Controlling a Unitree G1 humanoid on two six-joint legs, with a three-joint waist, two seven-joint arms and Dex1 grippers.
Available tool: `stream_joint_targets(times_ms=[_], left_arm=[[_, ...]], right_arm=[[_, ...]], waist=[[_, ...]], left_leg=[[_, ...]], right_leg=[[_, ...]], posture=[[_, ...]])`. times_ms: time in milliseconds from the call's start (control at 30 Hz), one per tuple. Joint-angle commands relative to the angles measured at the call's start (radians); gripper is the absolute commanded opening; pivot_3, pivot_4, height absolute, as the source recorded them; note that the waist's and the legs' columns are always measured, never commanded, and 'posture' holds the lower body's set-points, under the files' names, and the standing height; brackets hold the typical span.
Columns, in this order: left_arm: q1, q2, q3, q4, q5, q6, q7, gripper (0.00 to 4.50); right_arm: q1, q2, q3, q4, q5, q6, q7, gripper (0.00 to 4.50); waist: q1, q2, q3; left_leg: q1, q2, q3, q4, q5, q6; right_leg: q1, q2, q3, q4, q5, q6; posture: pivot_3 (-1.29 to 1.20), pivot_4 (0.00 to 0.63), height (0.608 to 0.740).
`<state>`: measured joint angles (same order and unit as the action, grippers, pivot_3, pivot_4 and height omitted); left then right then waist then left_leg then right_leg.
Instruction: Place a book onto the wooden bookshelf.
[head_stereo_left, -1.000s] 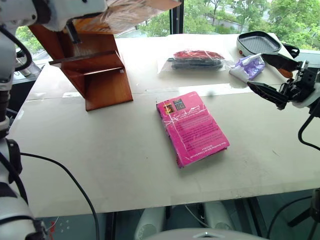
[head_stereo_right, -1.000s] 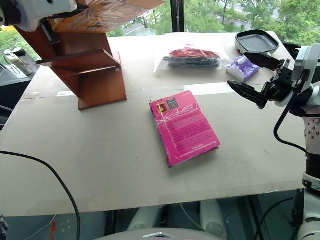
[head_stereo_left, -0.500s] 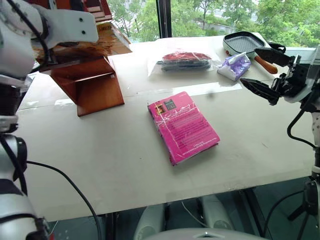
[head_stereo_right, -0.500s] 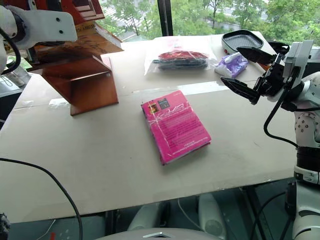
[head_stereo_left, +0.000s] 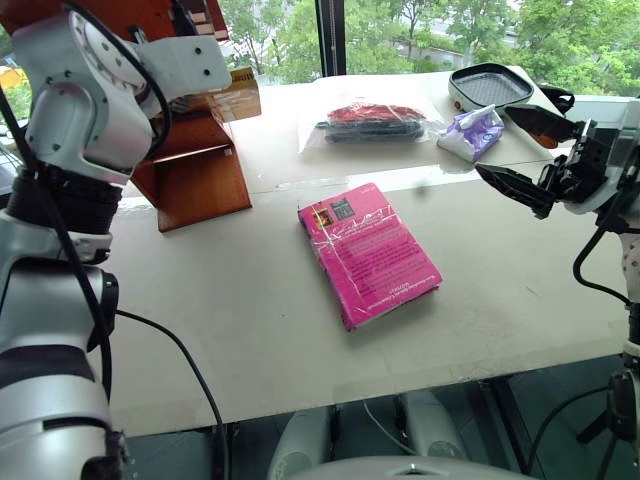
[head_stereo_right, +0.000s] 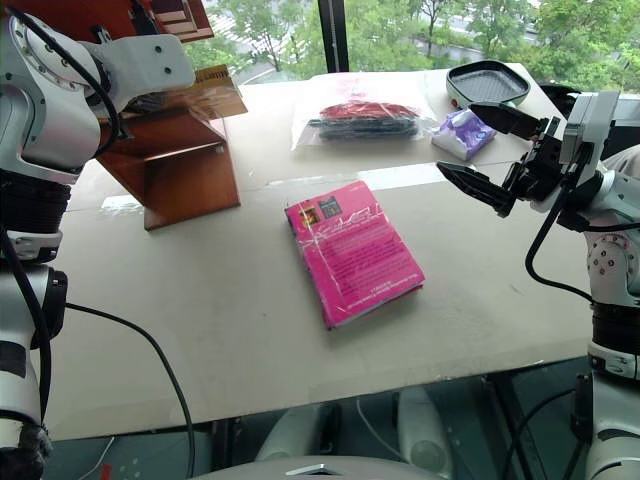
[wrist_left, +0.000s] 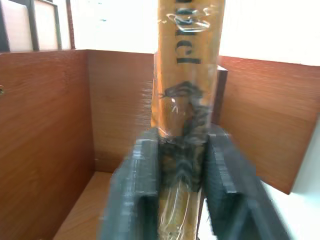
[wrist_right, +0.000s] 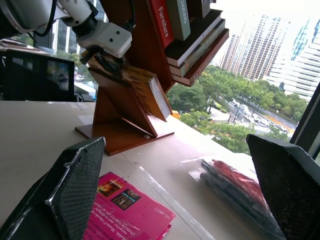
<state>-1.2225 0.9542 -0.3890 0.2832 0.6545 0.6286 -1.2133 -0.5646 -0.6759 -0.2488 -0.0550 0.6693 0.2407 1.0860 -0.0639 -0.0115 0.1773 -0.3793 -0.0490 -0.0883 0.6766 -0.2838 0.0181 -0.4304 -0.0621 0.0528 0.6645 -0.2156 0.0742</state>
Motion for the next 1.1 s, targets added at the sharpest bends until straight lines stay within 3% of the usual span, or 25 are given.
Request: stream_joint_targets(times_ms=[33, 133, 300, 433, 533, 700, 1000, 1100], left_arm=[[0.000, 0.050, 0.081, -0.078, -0.029, 0.015, -0.016, 2.97], [0.016, 0.081, 0.173, -0.218, -0.110, 0.093, -0.084, 4.40], [0.202, 0.092, 0.496, -0.550, -0.418, 0.268, -0.229, 4.40], [0.298, -0.034, 0.639, -0.777, -0.660, 0.532, -0.236, 4.40], [0.437, -0.187, 0.685, -0.874, -0.746, 0.578, -0.129, 4.40], [0.703, -0.479, 0.741, -0.878, -0.839, 0.361, 0.073, 4.40], [1.124, -0.440, 0.799, -0.721, -0.937, 0.049, 0.093, 4.40], [1.215, -0.419, 0.804, -0.690, -0.957, -0.012, 0.110, 4.40]], right_arm=[[0.000, -0.027, -0.037, -0.039, 0.033, 0.017, 0.007, 4.50], [0.003, -0.045, -0.061, -0.035, 0.055, 0.031, 0.013, 4.50], [0.017, -0.051, -0.083, -0.051, 0.076, 0.048, -0.012, 4.50], [0.031, -0.060, -0.113, -0.047, 0.101, 0.063, -0.012, 4.50], [0.059, -0.064, -0.134, -0.061, 0.120, 0.089, -0.028, 4.50], [0.194, -0.099, -0.201, -0.132, 0.130, 0.142, -0.065, 4.50], [0.706, -0.189, -0.457, -0.275, 0.078, 0.224, -0.040, 4.50], [0.838, -0.194, -0.479, -0.285, 0.014, 0.210, -0.031, 4.50]], waist=[[-0.002, -0.002, 0.001], [0.000, -0.004, 0.002], [0.003, -0.003, 0.002], [0.018, -0.004, 0.002], [0.026, -0.003, 0.002], [0.035, -0.005, 0.002], [0.052, -0.003, 0.001], [0.053, -0.003, 0.001]], left_leg=[[0.000, 0.000, 0.000, 0.000, 0.000, 0.000], [-0.004, 0.000, 0.000, 0.001, 0.000, 0.000], [-0.019, 0.000, 0.000, 0.003, 0.002, -0.004], [-0.020, 0.000, -0.001, 0.004, 0.002, -0.004], [-0.018, 0.000, -0.001, 0.008, 0.000, -0.002], [-0.005, 0.000, -0.004, 0.007, -0.001, 0.000], [-0.003, 0.000, -0.001, 0.002, -0.001, 0.001], [0.001, 0.000, -0.001, 0.002, -0.002, 0.002]], right_leg=[[0.000, 0.000, 0.000, 0.000, 0.000, 0.000], [-0.002, 0.000, 0.000, -0.002, 0.000, 0.000], [-0.016, -0.003, 0.000, -0.003, 0.000, 0.001], [-0.016, -0.003, -0.002, -0.003, 0.000, 0.001], [-0.012, -0.003, -0.003, -0.002, 0.000, 0.001], [0.002, -0.004, -0.005, -0.004, 0.000, 0.001], [0.002, -0.005, -0.003, -0.007, 0.000, 0.000], [0.007, -0.005, -0.004, -0.009, 0.000, 0.000]], posture=[[0.00, 0.150, 0.740], [0.00, 0.150, 0.740], [0.00, 0.150, 0.740], [0.00, 0.150, 0.740], [0.00, 0.150, 0.740], [0.00, 0.150, 0.740], [0.00, 0.150, 0.740], [0.00, 0.150, 0.740]])
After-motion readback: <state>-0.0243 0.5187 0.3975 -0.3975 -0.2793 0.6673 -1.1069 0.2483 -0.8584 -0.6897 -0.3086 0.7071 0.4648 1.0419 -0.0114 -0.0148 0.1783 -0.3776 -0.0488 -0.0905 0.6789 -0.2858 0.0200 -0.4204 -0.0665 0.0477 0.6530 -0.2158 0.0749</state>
